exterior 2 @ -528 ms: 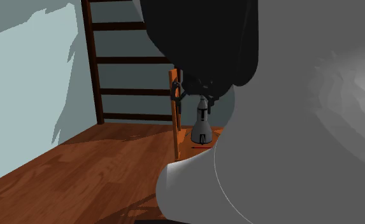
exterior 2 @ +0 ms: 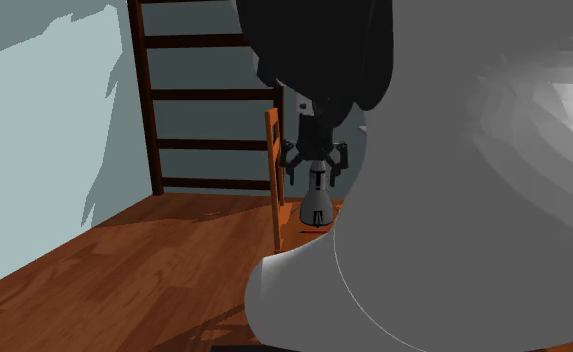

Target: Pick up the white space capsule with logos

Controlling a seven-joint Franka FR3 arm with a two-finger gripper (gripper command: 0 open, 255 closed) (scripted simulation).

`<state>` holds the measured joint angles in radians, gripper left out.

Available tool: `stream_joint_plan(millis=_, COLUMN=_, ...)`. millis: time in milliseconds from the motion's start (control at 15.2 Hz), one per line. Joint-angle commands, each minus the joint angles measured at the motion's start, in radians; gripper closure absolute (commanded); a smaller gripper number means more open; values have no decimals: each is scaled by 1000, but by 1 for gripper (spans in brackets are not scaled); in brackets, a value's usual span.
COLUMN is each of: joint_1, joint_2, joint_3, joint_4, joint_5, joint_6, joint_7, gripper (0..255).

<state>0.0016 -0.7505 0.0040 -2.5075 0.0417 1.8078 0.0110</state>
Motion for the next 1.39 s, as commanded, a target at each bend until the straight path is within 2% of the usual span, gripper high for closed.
stream_joint_plan(millis=0, joint_1=-1, joint_2=25, joint_3=-26, joint_4=-22, joint_5=-2, joint_6=119, joint_7=-43, gripper=0)
stream_joint_plan(millis=396, joint_1=24, joint_2=146, joint_3=-107, joint_4=-48, joint_5=31, joint_6=455, joint_7=-176, gripper=0)
stream_joint_plan(millis=726, joint_1=91, joint_2=278, joint_3=-198, joint_4=-18, joint_5=118, joint_6=711, joint_7=-326, gripper=0)
stream_joint_plan(millis=990, joint_1=200, joint_2=391, joint_3=-305, joint_4=42, joint_5=260, joint_6=881, joint_7=-502, gripper=0)
stream_joint_plan(millis=1122, joint_1=278, joint_2=446, joint_3=-374, joint_4=85, joint_5=368, joint_6=948, joint_7=-620, gripper=0)
stream_joint_plan(millis=1254, joint_1=372, joint_2=500, joint_3=-457, joint_4=140, joint_5=508, joint_6=998, joint_7=-765, gripper=0)
stream_joint_plan(millis=1320, joint_1=394, joint_2=512, joint_3=-477, joint_4=154, joint_5=544, joint_6=1007, joint_7=-801, gripper=0)
